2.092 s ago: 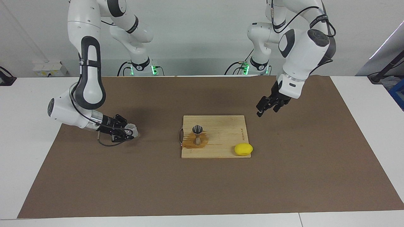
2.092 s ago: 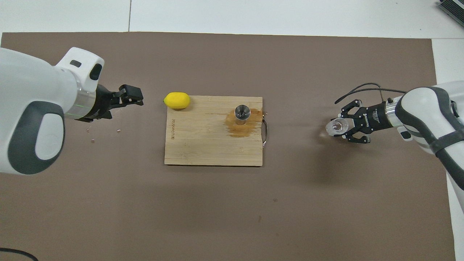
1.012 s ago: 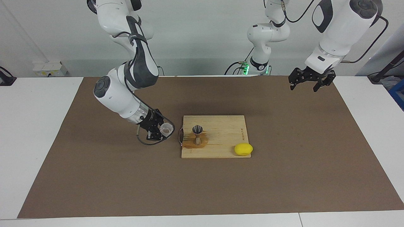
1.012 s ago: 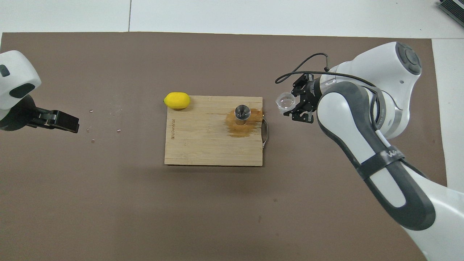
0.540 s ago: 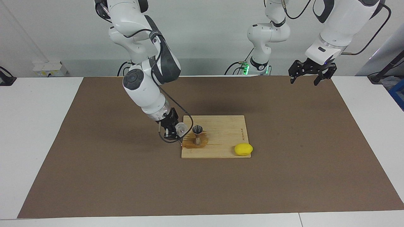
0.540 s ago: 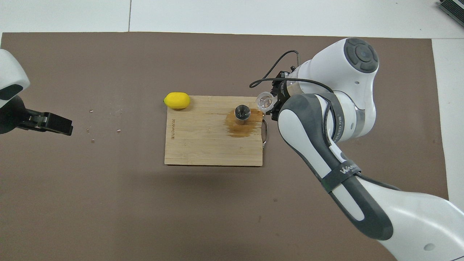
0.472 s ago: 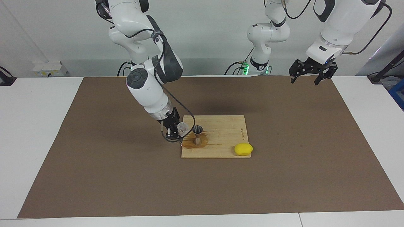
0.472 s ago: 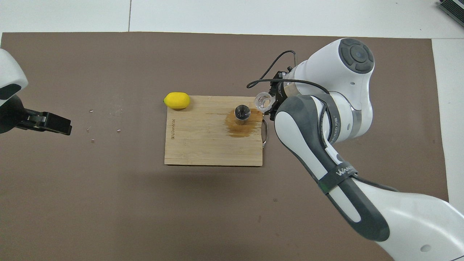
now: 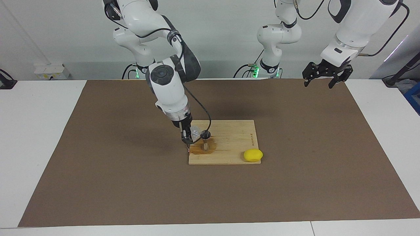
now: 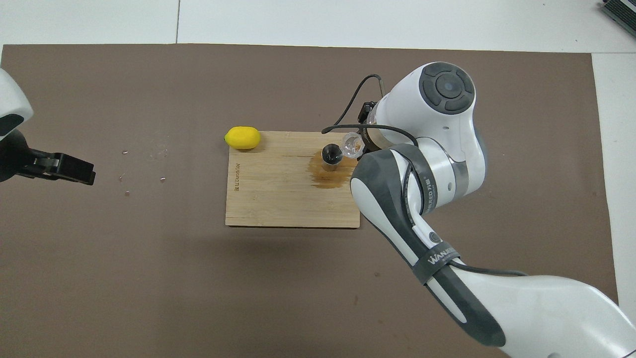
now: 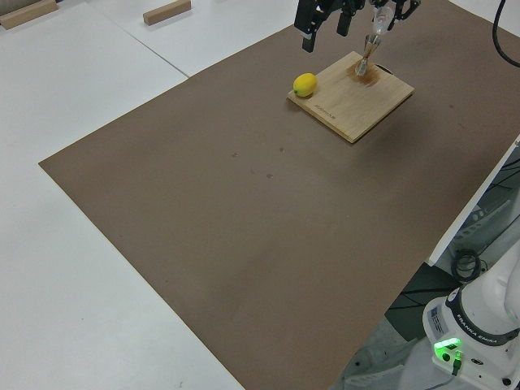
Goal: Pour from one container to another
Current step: 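Lift the clear glass cup with the right gripper over the metal cup, then tilt the glass cup over the metal cup with the right gripper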
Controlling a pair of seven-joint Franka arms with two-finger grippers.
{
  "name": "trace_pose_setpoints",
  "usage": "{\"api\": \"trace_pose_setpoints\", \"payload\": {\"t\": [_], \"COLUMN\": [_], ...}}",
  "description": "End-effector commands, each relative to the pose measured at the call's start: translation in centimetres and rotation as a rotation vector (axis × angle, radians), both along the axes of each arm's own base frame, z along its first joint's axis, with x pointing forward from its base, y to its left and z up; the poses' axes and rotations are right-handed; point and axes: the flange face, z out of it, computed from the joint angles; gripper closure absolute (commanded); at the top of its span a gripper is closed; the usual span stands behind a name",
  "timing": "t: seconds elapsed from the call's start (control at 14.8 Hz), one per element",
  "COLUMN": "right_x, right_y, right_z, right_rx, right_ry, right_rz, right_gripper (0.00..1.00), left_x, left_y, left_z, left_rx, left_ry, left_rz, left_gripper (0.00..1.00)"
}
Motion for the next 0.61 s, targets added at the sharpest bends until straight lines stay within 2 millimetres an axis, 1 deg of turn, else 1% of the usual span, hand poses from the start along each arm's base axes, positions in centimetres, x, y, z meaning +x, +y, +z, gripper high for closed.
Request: {"api": "trace_pose_setpoints", "payload": {"t": [0.0, 0.07, 0.2, 0.34, 0.54], "right_x": [0.5, 0.4, 0.4, 0.4, 0.2], "right_y": [0.5, 0.9, 1.1, 1.2, 2.4], "right_z": [0.2, 0.6, 0.7, 0.6, 1.1], "right_rx": [-0.033, -0.048, -0.099, -0.109, -0.126], "right_ry": [-0.017, -0.038, -0.066, -0.065, -0.088], "right_rz": [0.003, 0.019, 0.051, 0.058, 0.085], "right_gripper": [1.0, 1.0, 1.0, 1.0, 1.0], "left_x": [-0.4, -0.4, -0.4, -0.7, -0.8], "left_y": [0.1, 0.1, 0.2, 0.4, 0.4], "left_z": [0.5, 0.5, 0.4, 0.2, 0.4], "left_rx": [-0.004, -0.003, -0.003, -0.001, -0.001], "left_ry": [0.006, 0.006, 0.01, 0.015, 0.01], "left_rz": [0.032, 0.032, 0.025, 0.032, 0.037], "left_gripper": [0.0, 0.0, 0.0, 0.0, 0.0]}}
